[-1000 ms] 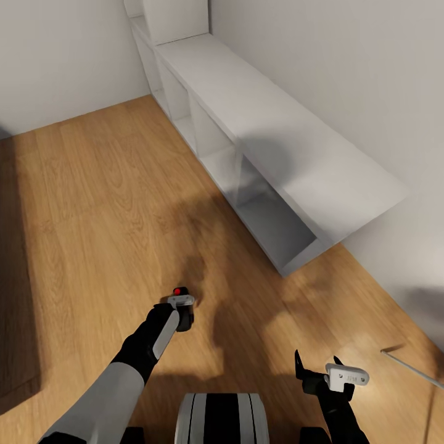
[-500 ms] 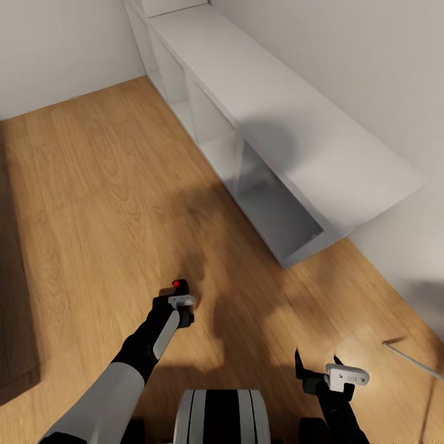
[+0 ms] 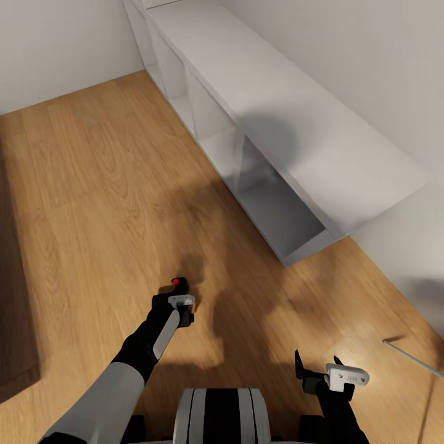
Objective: Attach the digital camera to the camera tripod in the bedroom.
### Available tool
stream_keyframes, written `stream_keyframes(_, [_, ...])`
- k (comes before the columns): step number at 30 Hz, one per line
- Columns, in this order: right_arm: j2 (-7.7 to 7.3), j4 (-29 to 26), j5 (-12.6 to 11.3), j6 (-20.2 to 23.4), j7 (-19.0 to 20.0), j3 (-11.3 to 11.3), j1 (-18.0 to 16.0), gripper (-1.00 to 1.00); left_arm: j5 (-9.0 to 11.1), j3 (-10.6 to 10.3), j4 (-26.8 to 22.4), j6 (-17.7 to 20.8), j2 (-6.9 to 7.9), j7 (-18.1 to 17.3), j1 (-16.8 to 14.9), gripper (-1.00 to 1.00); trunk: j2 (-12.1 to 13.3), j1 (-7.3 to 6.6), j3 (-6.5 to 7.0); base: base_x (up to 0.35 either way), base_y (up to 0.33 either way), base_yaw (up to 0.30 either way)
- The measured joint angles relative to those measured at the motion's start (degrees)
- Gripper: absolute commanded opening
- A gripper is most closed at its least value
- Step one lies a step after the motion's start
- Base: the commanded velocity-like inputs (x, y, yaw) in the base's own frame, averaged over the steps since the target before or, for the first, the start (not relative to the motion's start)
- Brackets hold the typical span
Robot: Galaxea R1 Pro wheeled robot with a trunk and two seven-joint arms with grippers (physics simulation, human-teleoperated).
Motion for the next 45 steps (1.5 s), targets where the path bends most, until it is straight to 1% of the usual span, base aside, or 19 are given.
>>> stream_keyframes(22, [0.0,0.0,0.0,0.0,0.0,0.0,0.0,1.0,0.0,0.03,-0.16,0.0,0.0,0.06,0.0,1.0,0.0,0.0,0.0,0.0,0.0,0.0])
stream_keyframes(23, [0.0,0.0,0.0,0.0,0.0,0.0,0.0,1.0,0.0,0.03,-0.16,0.0,0.0,0.07,0.0,-1.0,0.0,0.0,0.0,0.0,0.0,0.0])
stream_keyframes(32, [0.0,0.0,0.0,-0.02,0.0,0.0,0.0,1.0,0.2,-0.29,-0.41,-0.04,0.0,0.22,0.0,-1.0,0.0,0.0,0.0,0.0,0.0,0.0])
stream_keyframes(39, [0.0,-0.03,0.0,-1.57,-0.16,0.0,0.0,1.0,0.32,-0.31,-0.44,-0.08,0.0,0.24,0.0,-1.0,0.0,0.0,0.0,0.0,0.0,0.0])
stream_keyframes(45, [0.0,-0.03,0.0,-1.88,-0.16,0.0,0.0,1.0,0.32,-0.31,-0.42,-0.07,0.0,0.25,0.0,-1.0,0.0,0.0,0.1,0.0,0.0,-0.014])
